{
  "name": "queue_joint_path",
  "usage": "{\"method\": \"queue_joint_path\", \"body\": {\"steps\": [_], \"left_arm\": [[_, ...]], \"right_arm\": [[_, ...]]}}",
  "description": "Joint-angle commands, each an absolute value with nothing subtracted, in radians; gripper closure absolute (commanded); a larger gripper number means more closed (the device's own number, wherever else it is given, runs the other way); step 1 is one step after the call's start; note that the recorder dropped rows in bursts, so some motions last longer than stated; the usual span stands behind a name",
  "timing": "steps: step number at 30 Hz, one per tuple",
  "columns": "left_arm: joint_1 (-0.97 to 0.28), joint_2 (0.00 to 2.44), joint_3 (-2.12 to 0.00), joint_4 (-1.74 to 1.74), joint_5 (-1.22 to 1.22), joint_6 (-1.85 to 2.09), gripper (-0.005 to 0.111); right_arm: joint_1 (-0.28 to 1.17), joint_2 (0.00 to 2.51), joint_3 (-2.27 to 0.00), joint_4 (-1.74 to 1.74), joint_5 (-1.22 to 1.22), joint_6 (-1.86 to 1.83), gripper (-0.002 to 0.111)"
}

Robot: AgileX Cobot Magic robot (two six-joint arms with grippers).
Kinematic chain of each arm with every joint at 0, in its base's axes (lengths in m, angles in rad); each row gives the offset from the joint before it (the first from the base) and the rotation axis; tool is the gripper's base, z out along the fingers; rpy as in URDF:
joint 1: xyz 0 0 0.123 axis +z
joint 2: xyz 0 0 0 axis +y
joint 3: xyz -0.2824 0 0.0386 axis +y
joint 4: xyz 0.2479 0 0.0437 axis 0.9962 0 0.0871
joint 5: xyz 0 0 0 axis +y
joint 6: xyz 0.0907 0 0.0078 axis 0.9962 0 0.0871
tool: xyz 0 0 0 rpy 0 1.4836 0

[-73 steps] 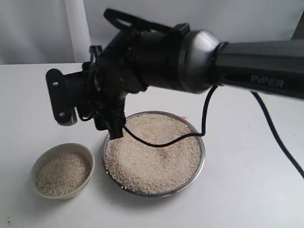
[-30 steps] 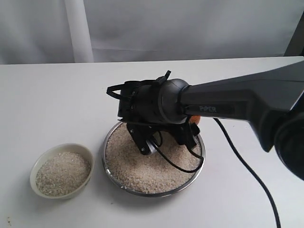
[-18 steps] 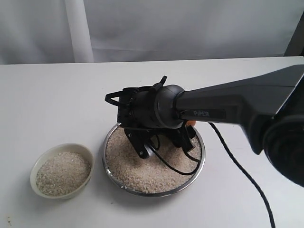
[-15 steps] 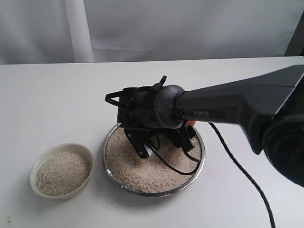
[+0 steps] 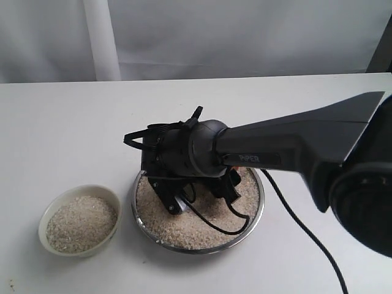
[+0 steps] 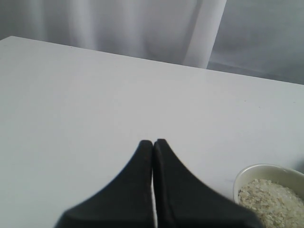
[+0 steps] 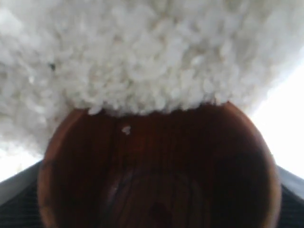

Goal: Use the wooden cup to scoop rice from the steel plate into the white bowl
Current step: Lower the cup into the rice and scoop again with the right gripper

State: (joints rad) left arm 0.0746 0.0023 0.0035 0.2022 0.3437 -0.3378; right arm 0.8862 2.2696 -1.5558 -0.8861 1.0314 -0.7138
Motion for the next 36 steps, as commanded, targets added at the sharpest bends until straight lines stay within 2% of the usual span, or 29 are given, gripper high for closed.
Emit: {"method": "queue_joint_path", "body": {"steps": [1, 36], "left_arm": [[0.07, 0.0, 0.0, 0.196, 0.337, -0.34, 0.107], [0.07, 0.0, 0.0, 0.196, 0.337, -0.34, 0.107]], "right_arm": [[0.906, 2.273, -1.561, -0.86, 1.005, -0.715, 0.108], [0.944, 2.227, -1.561, -0.682, 0.966, -0.722, 0.108]]}}
